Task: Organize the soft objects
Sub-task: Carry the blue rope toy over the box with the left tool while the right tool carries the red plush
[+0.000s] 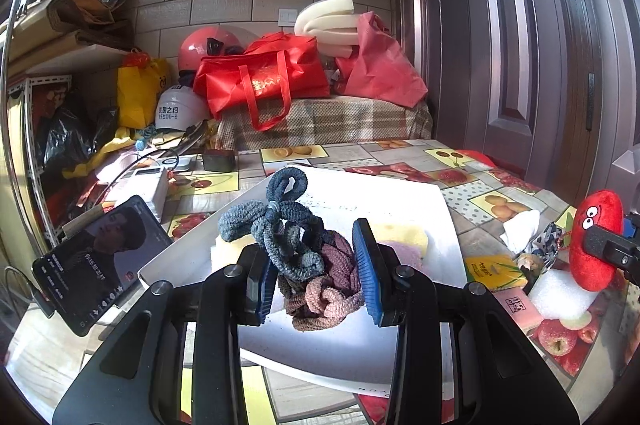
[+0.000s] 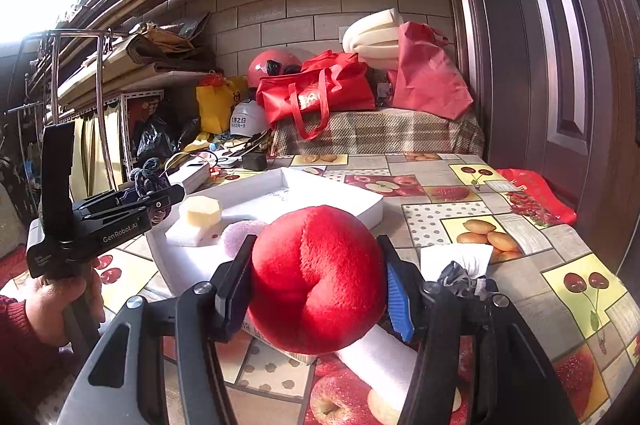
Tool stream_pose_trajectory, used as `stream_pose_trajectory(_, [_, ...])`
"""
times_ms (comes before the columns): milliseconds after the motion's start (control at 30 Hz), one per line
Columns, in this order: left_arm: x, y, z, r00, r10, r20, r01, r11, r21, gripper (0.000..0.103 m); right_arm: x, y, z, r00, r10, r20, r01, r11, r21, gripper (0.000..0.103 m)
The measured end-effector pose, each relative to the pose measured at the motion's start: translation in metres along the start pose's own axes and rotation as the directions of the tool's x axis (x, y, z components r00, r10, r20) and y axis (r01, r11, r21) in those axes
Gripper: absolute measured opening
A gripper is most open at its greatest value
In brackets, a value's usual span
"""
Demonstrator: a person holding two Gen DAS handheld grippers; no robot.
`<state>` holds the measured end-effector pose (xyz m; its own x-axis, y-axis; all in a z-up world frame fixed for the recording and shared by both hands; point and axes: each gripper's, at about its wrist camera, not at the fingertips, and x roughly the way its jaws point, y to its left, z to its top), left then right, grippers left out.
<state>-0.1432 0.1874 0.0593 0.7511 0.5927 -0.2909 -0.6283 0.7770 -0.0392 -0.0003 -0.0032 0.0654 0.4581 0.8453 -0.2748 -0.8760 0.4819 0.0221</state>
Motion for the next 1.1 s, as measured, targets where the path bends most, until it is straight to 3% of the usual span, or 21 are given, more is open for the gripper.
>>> stream_pose_trajectory(267, [0.025, 0.018, 0.005, 0.999, 0.047, -0.024, -0.047, 0.999, -0.01, 0.035, 0.036, 0.019, 0.0, 0.998, 0.043, -0.047, -0.042, 0.999, 0.033, 0.057])
stream_pose_trajectory(500, [0.043, 0.03, 0.01, 0.997, 0.064, -0.04, -0.066, 0.997, -0.047, 0.035, 0.057, 0.053, 0.004, 0.993, 0.101, -0.064, -0.102, 0.995, -0.017, 0.057])
stream_pose_trajectory(867, [0.055, 0.035, 0.015, 0.997, 0.055, -0.049, -0.058, 0.997, -0.06, 0.035, 0.115, 0.082, 0.008, 0.951, 0.207, -0.229, -0.212, 0.977, 0.004, 0.057])
stream_pose_trajectory(1000, [0.061, 0.034, 0.018, 0.998, 0.027, -0.058, -0.03, 0.998, -0.049, 0.035, 0.136, 0.084, 0.006, 0.929, 0.2, -0.313, -0.201, 0.979, 0.03, 0.057])
stream_pose_trajectory(1100, [0.064, 0.035, 0.018, 0.998, 0.008, -0.068, -0.012, 0.998, -0.056, 0.035, 0.149, 0.081, 0.006, 0.926, 0.168, -0.338, -0.161, 0.986, 0.046, 0.057])
